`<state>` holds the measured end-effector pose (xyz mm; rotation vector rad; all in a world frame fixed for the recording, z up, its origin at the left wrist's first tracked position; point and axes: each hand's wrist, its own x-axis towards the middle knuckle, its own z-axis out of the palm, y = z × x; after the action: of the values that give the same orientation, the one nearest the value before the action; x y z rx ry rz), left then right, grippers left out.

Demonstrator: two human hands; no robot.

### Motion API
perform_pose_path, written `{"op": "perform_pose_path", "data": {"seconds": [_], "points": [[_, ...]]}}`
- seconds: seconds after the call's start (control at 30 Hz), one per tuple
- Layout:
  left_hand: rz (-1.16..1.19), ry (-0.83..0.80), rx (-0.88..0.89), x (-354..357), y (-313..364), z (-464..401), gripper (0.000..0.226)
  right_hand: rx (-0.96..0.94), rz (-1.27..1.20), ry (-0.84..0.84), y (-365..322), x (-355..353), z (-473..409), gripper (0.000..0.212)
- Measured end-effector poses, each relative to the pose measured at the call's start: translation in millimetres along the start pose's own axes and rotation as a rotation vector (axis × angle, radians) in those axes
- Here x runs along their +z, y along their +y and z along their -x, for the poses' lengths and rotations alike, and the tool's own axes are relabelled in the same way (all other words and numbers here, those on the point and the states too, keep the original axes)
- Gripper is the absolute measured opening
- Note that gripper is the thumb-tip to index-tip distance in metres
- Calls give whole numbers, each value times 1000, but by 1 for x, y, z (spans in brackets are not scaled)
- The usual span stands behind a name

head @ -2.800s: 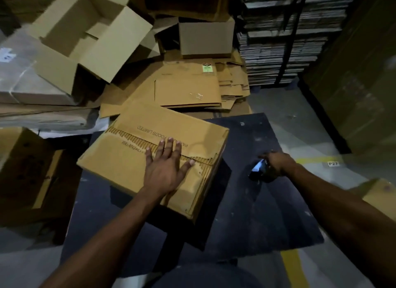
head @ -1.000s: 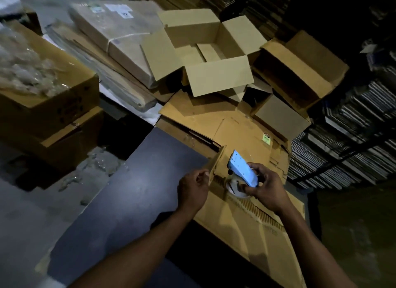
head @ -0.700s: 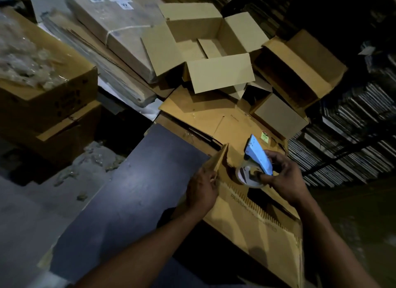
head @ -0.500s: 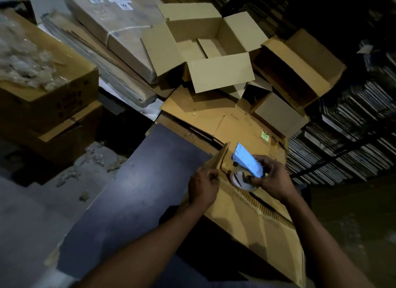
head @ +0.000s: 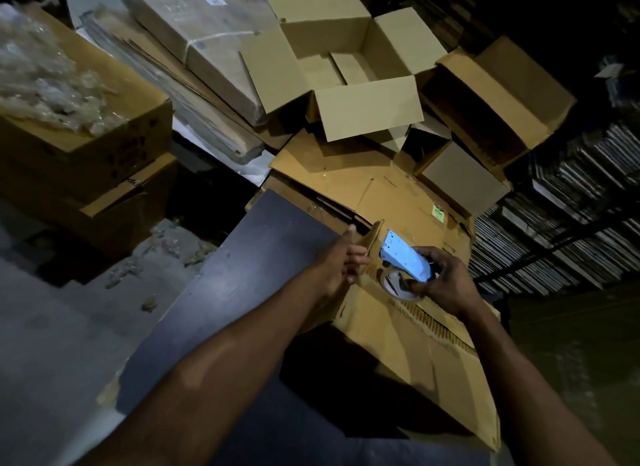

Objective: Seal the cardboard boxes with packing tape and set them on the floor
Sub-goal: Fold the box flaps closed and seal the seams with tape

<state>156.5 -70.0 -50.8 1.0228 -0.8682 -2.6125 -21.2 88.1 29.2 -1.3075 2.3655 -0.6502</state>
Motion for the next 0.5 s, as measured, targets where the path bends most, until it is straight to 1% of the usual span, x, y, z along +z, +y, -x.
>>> {"op": "perform_pose_path", "data": {"seconds": [0.07, 0.13, 0.2, 0.3, 0.4, 0.47, 0.5], "points": [[-128, -111, -52, 7, 8, -3, 79, -15, 20, -13, -1, -1, 1, 60], [-192, -184, -95, 12, 12, -6, 81, -7, 23, -25, -1, -2, 1, 59], [-201, -228, -129, 13, 16, -7, 69, -8, 21, -31, 0, -3, 1, 60], [-181, -250, -157, 15, 15, -8, 42, -26, 41, -40, 1, -4, 0, 61], [-182, -154, -115, 17, 6, -12, 15, -28, 30, -47, 1, -5, 0, 61], [-225, -60, -37, 16, 4, -15, 9, -28, 27, -57, 4, -7, 0, 61], [-272, -7, 19, 15, 5, -18, 10, -25, 27, -67, 3, -8, 1, 61]]}}
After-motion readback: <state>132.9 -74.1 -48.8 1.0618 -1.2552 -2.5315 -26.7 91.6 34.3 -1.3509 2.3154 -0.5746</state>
